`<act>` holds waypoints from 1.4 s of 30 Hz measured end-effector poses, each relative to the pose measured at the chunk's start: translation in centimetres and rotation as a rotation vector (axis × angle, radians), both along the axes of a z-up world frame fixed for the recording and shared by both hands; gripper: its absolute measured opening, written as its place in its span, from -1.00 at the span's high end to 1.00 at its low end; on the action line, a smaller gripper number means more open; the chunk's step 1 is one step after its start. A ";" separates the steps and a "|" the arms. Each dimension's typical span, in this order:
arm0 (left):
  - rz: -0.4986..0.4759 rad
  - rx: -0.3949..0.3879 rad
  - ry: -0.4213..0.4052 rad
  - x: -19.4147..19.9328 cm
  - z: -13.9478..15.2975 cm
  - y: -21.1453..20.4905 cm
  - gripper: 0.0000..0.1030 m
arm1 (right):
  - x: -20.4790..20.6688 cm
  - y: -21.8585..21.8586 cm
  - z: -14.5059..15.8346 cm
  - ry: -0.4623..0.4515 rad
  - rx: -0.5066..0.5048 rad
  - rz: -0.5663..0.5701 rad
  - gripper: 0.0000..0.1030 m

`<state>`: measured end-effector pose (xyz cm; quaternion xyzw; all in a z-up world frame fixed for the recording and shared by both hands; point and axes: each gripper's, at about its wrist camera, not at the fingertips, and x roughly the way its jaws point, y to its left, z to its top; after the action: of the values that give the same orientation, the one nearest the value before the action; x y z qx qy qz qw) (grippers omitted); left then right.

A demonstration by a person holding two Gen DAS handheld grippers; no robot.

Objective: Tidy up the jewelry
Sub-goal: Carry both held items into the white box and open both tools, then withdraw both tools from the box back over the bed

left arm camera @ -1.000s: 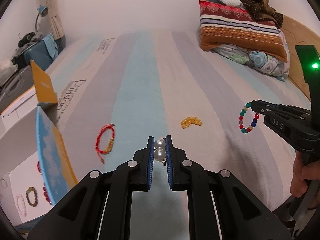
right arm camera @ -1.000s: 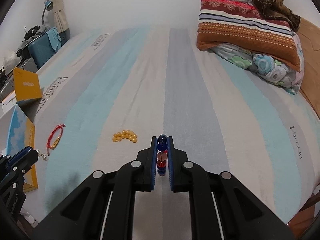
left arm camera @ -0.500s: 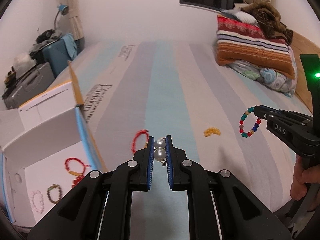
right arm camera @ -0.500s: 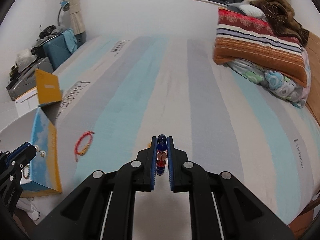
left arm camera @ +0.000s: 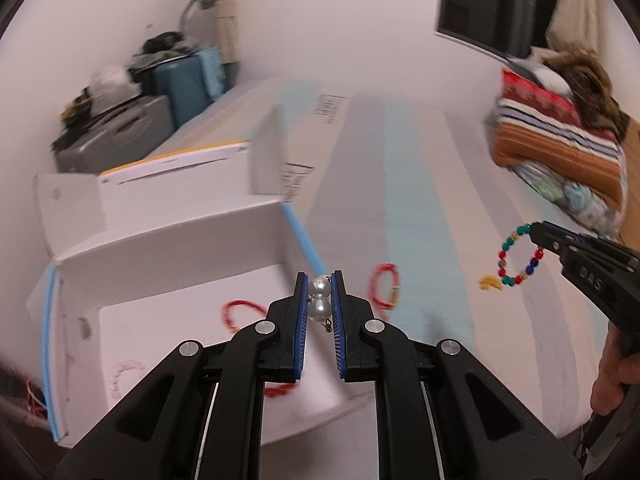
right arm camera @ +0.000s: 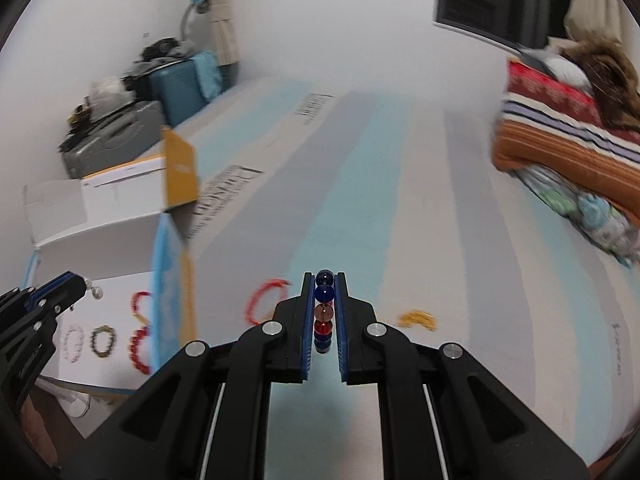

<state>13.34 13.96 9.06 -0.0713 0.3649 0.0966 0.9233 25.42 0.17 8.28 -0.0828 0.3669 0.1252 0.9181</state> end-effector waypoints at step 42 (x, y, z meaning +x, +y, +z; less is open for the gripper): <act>0.280 -0.103 0.325 -3.7 -9.8 16.4 0.68 | -1.9 22.3 -9.9 0.220 -0.131 0.304 0.72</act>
<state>9.63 30.34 -0.74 -0.1517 0.4999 0.2156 0.8250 23.55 22.43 -1.62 -0.1827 0.4555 0.2465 0.8357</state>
